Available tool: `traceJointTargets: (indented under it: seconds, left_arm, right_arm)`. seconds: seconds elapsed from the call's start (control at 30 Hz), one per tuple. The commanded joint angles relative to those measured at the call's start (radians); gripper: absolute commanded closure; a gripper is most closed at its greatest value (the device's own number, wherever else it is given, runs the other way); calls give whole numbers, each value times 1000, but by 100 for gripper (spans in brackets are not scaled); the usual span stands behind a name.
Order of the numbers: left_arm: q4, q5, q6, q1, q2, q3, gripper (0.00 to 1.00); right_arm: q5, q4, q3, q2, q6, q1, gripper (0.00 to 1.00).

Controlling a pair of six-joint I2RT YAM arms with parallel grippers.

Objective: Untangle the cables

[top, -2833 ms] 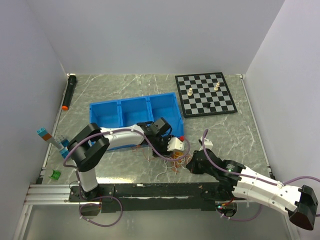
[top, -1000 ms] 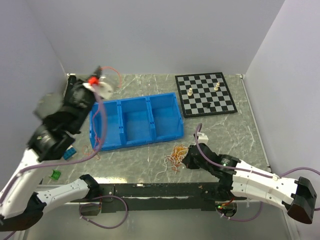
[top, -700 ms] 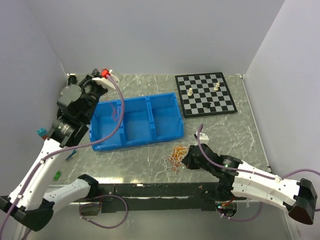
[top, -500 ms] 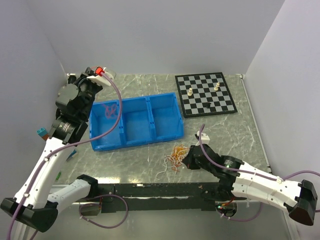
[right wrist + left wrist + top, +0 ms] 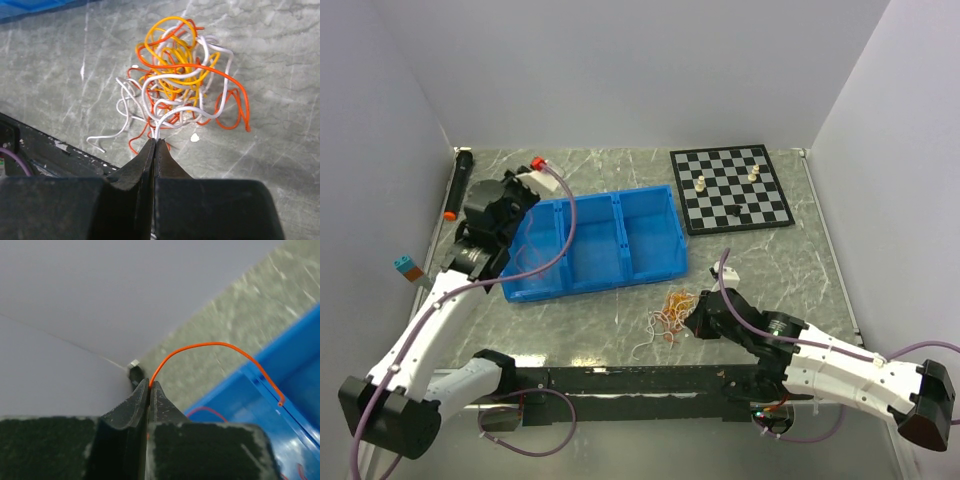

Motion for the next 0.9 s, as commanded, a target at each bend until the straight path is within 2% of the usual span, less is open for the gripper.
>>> traceJointTargets:
  seconds: [0.0,0.07,0.1,0.2,0.27,0.33,0.47,0.57,0.67,0.77,0.87]
  left_arm:
    - [-64,50,-74,27,69,-42,91]
    - [-97,69,-106,33,110,-39,85]
    - [-115,80,-119,35,132,-31,78]
    - [-199,109,-145,35,187,36,48]
    - [-236,133,-162,36,200,81,24]
    - [-268,175,-174,33,192,136,13]
    - [-360,314,-206,32,147,274,7]
    - [-498,454,-173,-39,126,328,6]
    - [-575,503,-69,-246,91,268,5]
    - [-557,482,27,-450,86,152,3]
    - [-513,474,84,-570,164,116,4]
  right_arm:
    - [-4,43,-2,-42,-17,11,100]
    - [-8,43,1,-59,-27,11,100]
    - [-10,43,6,-66,-33,11,100]
    - [-1,21,39,-83,-54,11,100]
    - [-4,7,76,-91,-83,11,100]
    - [-5,-11,111,-102,-117,11,100]
    - [-42,-37,173,-171,-197,14,100]
    - [-19,-127,185,-215,-162,15,100]
    - [-1,-245,150,-211,-27,14,100]
    - [-10,-328,77,-195,135,30,100]
    - [19,-388,47,-172,272,82,100]
